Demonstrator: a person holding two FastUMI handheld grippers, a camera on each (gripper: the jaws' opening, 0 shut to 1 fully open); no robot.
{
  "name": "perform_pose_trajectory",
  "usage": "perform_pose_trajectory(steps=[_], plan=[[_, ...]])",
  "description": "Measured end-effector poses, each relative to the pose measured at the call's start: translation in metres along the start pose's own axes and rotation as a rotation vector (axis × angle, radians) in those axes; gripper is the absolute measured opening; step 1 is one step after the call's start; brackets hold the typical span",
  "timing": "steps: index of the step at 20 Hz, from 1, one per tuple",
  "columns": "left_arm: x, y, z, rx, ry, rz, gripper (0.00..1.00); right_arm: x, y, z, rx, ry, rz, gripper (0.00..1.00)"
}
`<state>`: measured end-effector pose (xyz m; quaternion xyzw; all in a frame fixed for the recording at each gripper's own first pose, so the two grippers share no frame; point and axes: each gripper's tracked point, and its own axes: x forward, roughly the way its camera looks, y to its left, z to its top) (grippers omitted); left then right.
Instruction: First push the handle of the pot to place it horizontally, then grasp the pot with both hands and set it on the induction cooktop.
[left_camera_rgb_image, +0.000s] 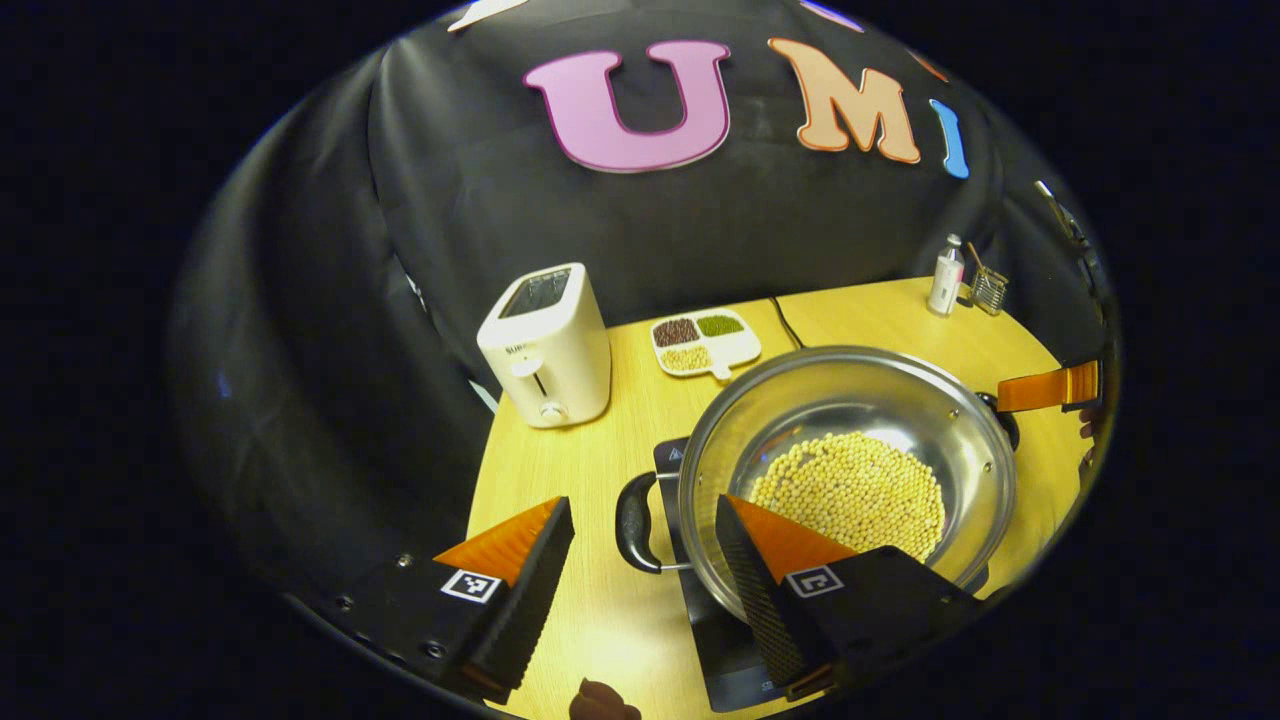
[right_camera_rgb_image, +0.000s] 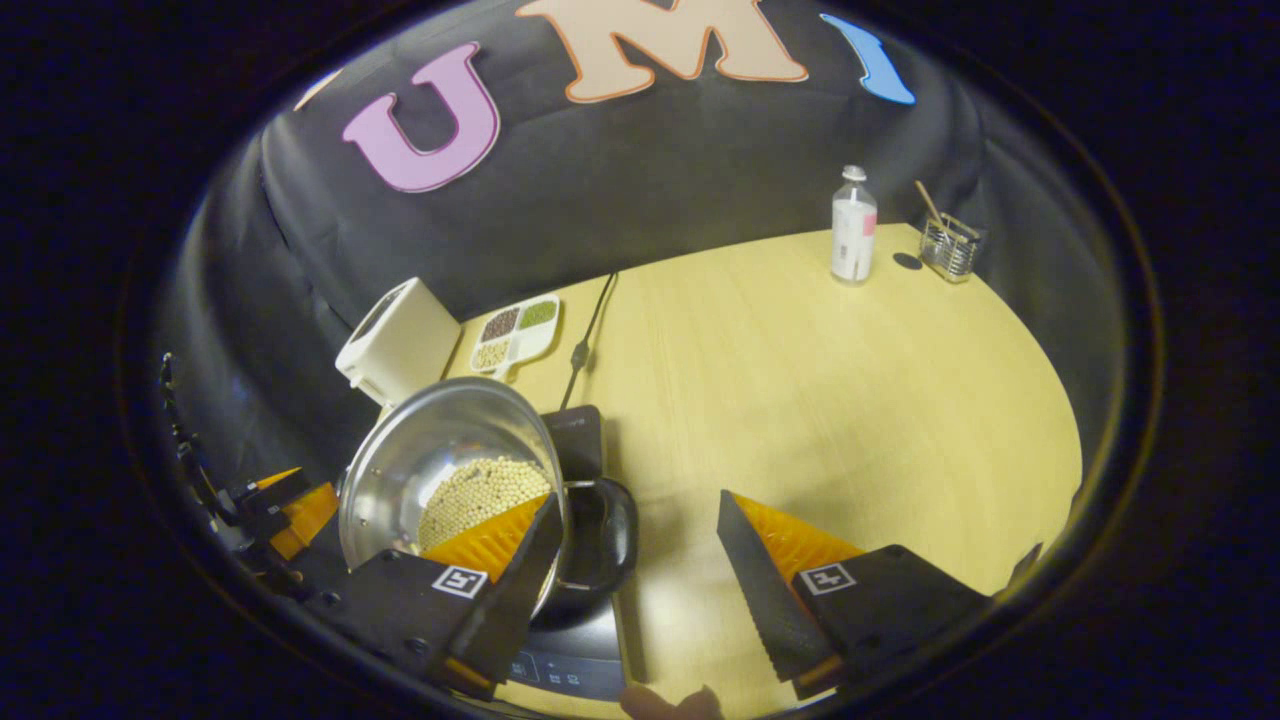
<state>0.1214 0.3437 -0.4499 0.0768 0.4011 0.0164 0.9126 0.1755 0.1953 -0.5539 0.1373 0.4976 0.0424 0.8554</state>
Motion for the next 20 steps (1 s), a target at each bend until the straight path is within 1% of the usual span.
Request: perform_pose_trajectory(steps=[3,4,5,7,8,9,11,12,14,16,17,18,19,20], plan=[[-0.02,-0.017,0.016,-0.019,-0.033,0.023,0.88,-0.006,-0.01,0.005,-0.01,-0.03,0.015,0.94],[-0.027,-0.024,0.021,-0.025,-0.044,0.028,0.86,-0.008,-0.014,0.007,-0.017,-0.041,0.021,0.94],[-0.034,-0.029,0.024,-0.028,-0.05,0.037,0.88,-0.011,-0.017,0.009,-0.025,-0.048,0.028,0.97],[-0.051,-0.041,0.031,-0.036,-0.07,0.052,0.88,-0.015,-0.021,0.009,-0.033,-0.061,0.046,0.97],[-0.06,-0.047,0.035,-0.039,-0.076,0.059,0.87,-0.017,-0.023,0.008,-0.035,-0.066,0.058,0.94],[-0.069,-0.052,0.037,-0.041,-0.083,0.066,0.88,-0.019,-0.025,0.008,-0.038,-0.072,0.068,0.97],[-0.086,-0.064,0.045,-0.045,-0.119,0.077,0.88,-0.019,-0.03,0.009,-0.05,-0.101,0.089,0.97],[-0.095,-0.071,0.046,-0.046,-0.122,0.081,0.88,-0.021,-0.034,0.007,-0.05,-0.102,0.09,0.94],[-0.117,-0.092,0.056,-0.051,-0.14,0.077,0.87,-0.032,-0.035,0.006,-0.028,-0.115,0.109,0.94],[-0.132,-0.11,0.071,-0.056,-0.181,0.066,0.87,-0.037,-0.036,0.01,-0.014,-0.144,0.113,0.97],[-0.139,-0.117,0.08,-0.054,-0.206,0.056,0.87,-0.04,-0.036,0.015,-0.002,-0.169,0.115,0.94],[-0.146,-0.124,0.088,-0.049,-0.232,0.042,0.87,-0.046,-0.036,0.02,0.019,-0.197,0.118,0.97],[-0.155,-0.132,0.095,-0.04,-0.253,0.023,0.87,-0.051,-0.034,0.027,0.042,-0.227,0.122,0.94],[-0.164,-0.136,0.101,-0.028,-0.276,0.011,0.87,-0.057,-0.032,0.032,0.059,-0.257,0.122,0.94]])
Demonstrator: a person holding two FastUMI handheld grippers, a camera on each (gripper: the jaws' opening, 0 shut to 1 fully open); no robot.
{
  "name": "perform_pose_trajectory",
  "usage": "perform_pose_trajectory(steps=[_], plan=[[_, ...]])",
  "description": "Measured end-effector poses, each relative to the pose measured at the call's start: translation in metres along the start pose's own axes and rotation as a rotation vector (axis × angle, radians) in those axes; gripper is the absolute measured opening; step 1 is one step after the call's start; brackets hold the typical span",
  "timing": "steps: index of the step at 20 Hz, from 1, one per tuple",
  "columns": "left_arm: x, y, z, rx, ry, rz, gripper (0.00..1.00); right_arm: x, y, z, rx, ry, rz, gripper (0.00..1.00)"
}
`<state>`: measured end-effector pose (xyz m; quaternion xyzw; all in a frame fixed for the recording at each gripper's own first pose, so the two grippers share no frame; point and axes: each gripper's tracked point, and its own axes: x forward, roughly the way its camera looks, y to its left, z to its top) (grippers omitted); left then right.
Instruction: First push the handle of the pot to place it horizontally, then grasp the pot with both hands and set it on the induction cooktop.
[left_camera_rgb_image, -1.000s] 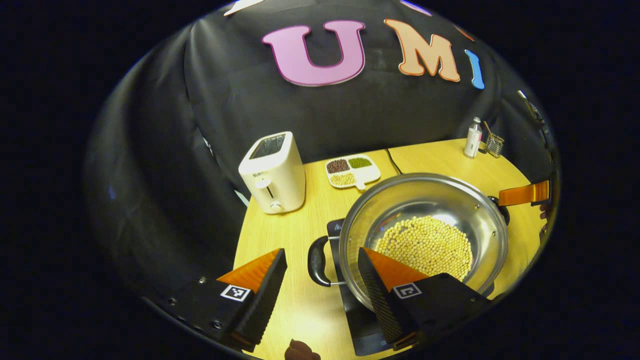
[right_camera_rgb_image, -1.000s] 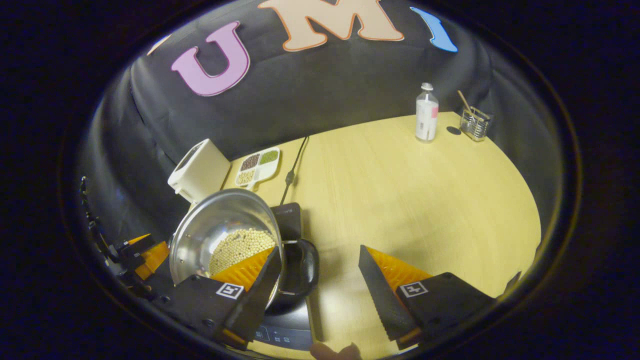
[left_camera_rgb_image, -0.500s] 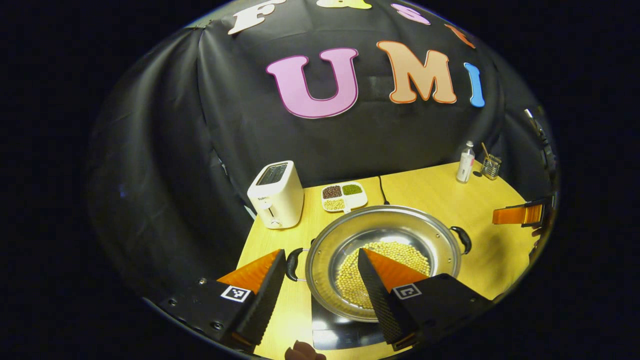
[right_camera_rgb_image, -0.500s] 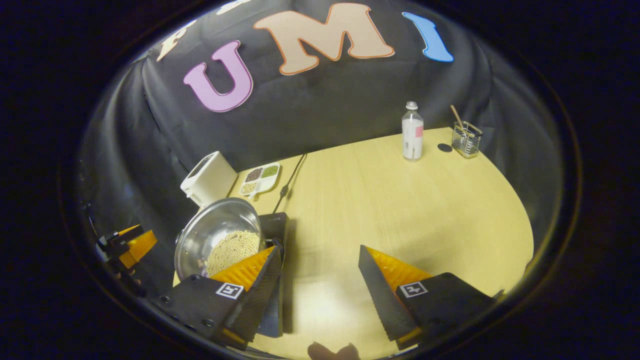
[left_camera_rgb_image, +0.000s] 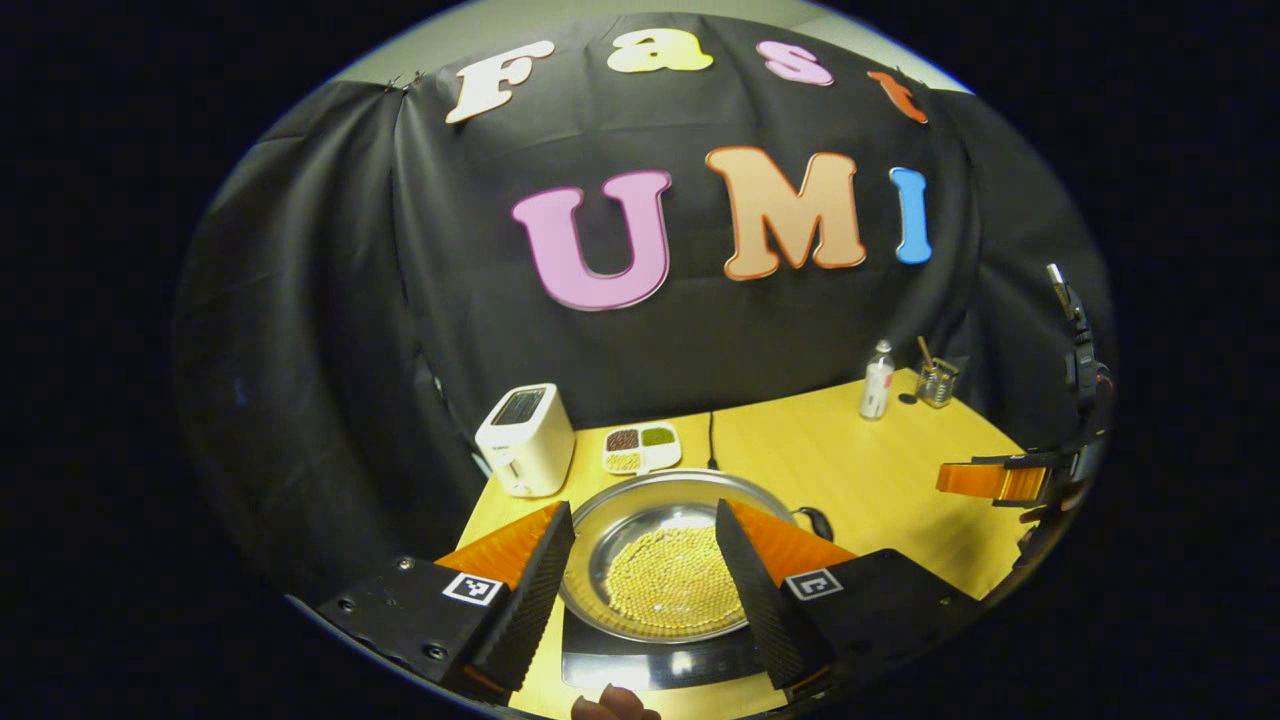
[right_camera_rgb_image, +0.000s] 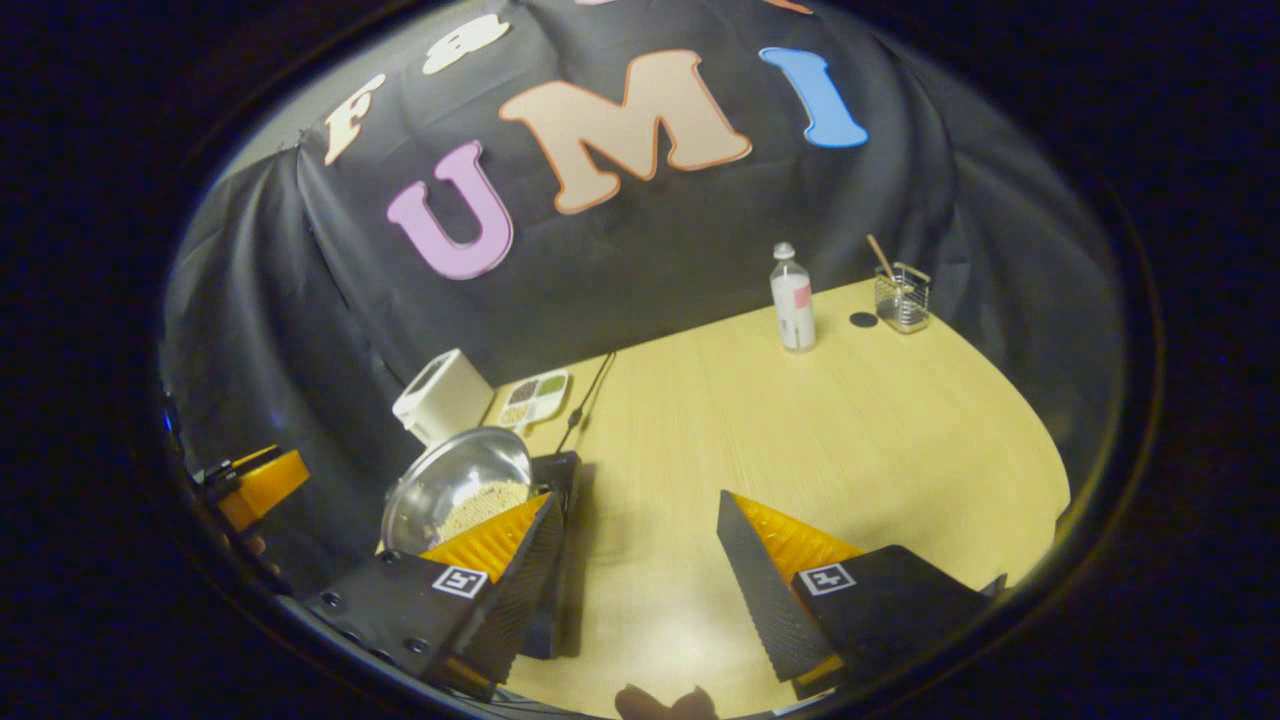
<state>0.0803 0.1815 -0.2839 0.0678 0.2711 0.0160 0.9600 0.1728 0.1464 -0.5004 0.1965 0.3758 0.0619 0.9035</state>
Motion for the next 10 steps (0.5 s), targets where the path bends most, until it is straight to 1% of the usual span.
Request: perform_pose_trajectory(steps=[3,5,6,7,8,9,10], plan=[[-0.022,-0.004,0.015,0.015,-0.051,-0.02,0.87,-0.019,0.0,0.014,-0.009,-0.062,-0.016,0.93],[-0.043,-0.008,0.026,-0.014,-0.096,-0.031,0.87,-0.037,0.002,0.021,-0.047,-0.102,-0.015,0.93],[-0.054,-0.009,0.027,-0.034,-0.107,-0.036,0.87,-0.046,0.0,0.024,-0.069,-0.122,-0.027,0.94],[-0.066,-0.01,0.026,-0.054,-0.112,-0.044,0.89,-0.057,0.0,0.026,-0.084,-0.141,-0.031,0.93],[-0.075,-0.014,0.028,-0.072,-0.132,-0.055,0.87,-0.066,0.004,0.028,-0.097,-0.162,-0.026,0.93],[-0.084,-0.014,0.03,-0.085,-0.147,-0.058,0.89,-0.076,0.006,0.03,-0.123,-0.181,-0.027,0.93],[-0.092,-0.014,0.032,-0.09,-0.159,-0.056,0.87,-0.087,0.004,0.032,-0.156,-0.194,-0.034,0.93]])
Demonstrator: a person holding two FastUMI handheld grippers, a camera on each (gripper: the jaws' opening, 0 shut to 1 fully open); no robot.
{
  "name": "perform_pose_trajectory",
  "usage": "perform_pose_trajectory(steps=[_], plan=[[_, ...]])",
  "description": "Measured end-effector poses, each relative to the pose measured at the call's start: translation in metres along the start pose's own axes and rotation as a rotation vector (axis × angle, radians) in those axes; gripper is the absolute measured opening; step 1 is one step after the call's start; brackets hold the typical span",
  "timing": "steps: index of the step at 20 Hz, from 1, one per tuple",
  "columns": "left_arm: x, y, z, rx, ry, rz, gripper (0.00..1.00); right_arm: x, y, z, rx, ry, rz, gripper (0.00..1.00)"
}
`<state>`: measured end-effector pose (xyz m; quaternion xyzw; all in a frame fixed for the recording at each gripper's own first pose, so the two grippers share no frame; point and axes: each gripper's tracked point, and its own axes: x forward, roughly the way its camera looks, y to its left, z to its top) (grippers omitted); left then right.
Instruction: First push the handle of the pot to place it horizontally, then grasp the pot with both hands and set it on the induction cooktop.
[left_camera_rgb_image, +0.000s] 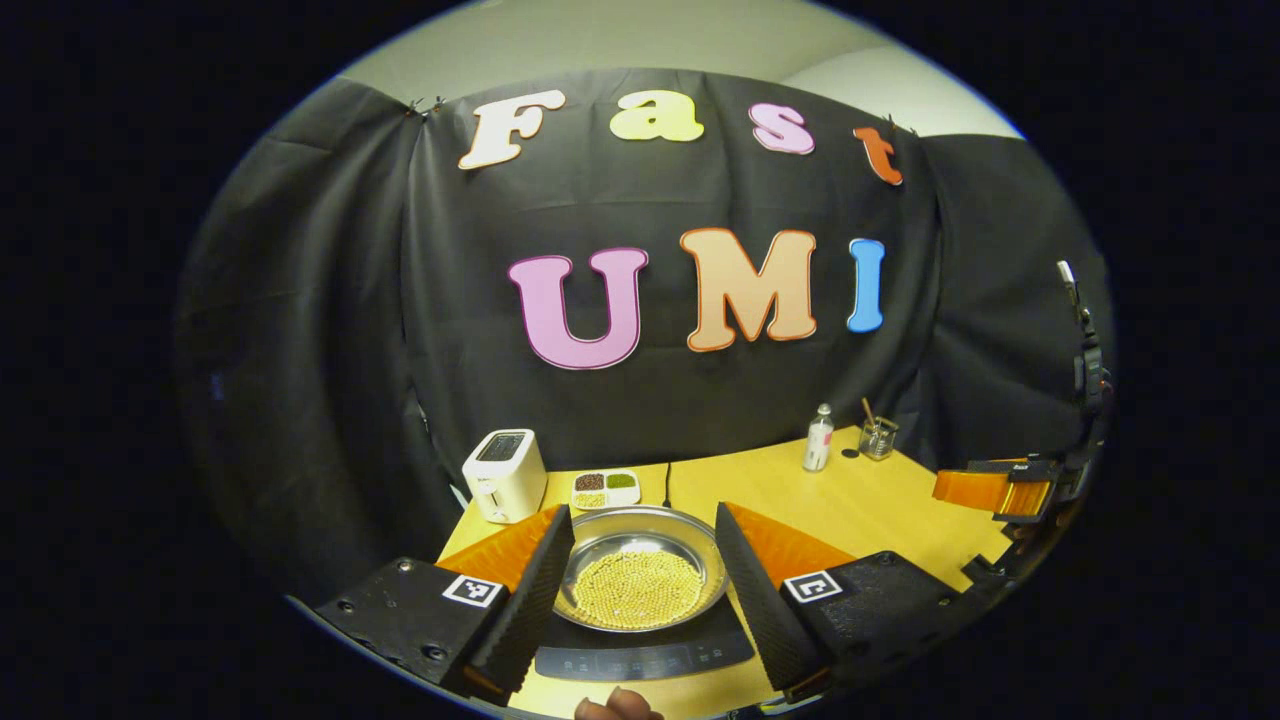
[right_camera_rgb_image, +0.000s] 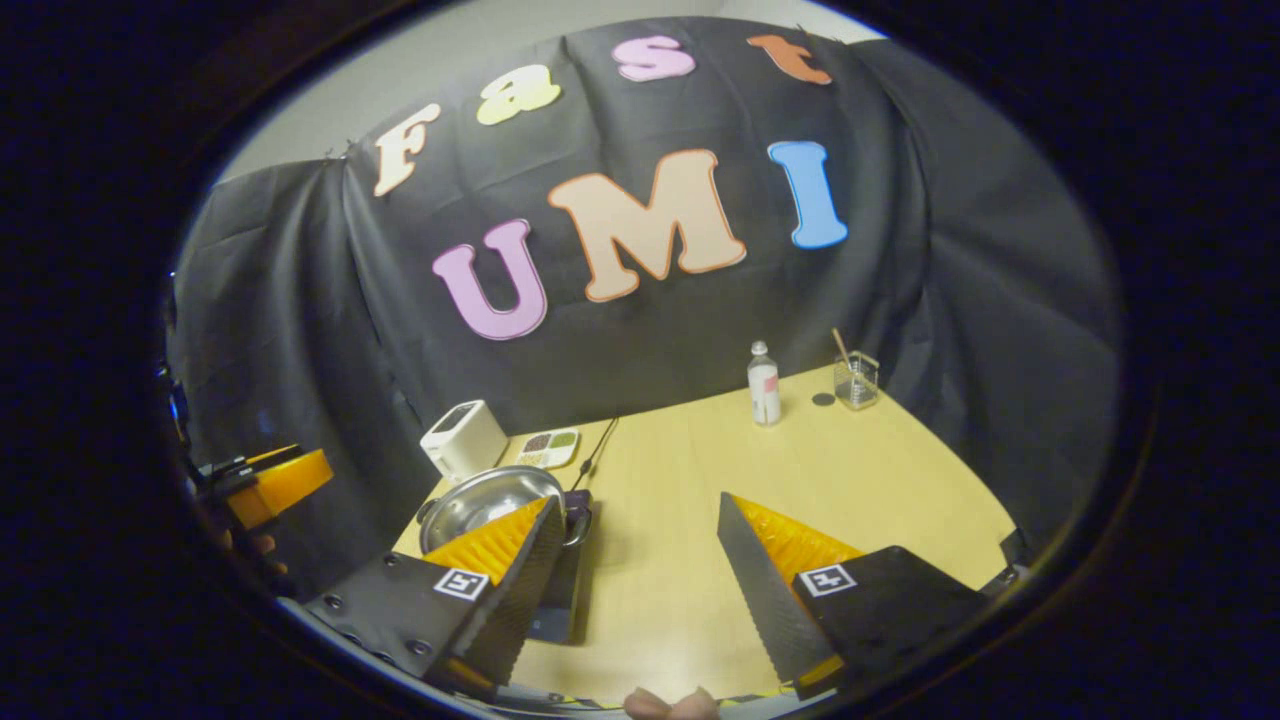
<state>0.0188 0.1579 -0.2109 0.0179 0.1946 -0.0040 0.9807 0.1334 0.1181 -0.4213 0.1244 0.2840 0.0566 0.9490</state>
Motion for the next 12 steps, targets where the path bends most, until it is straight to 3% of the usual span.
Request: perform_pose_trajectory(steps=[3,4,7,9,12], plan=[[-0.024,-0.004,0.025,0.001,-0.074,0.006,0.89,-0.024,0.006,0.02,-0.069,-0.051,0.009,0.94],[-0.031,-0.009,0.04,0.001,-0.113,0.001,0.87,-0.03,0.01,0.037,-0.077,-0.1,0.011,0.96],[-0.054,-0.013,0.076,0.013,-0.191,0.011,0.85,-0.043,0.026,0.083,-0.073,-0.237,0.048,0.93],[-0.067,-0.016,0.101,0.006,-0.242,0.023,0.88,-0.052,0.031,0.111,-0.114,-0.334,0.064,0.93],[-0.084,-0.034,0.129,-0.003,-0.293,0.02,0.86,-0.062,0.029,0.126,-0.152,-0.388,0.092,0.93]])
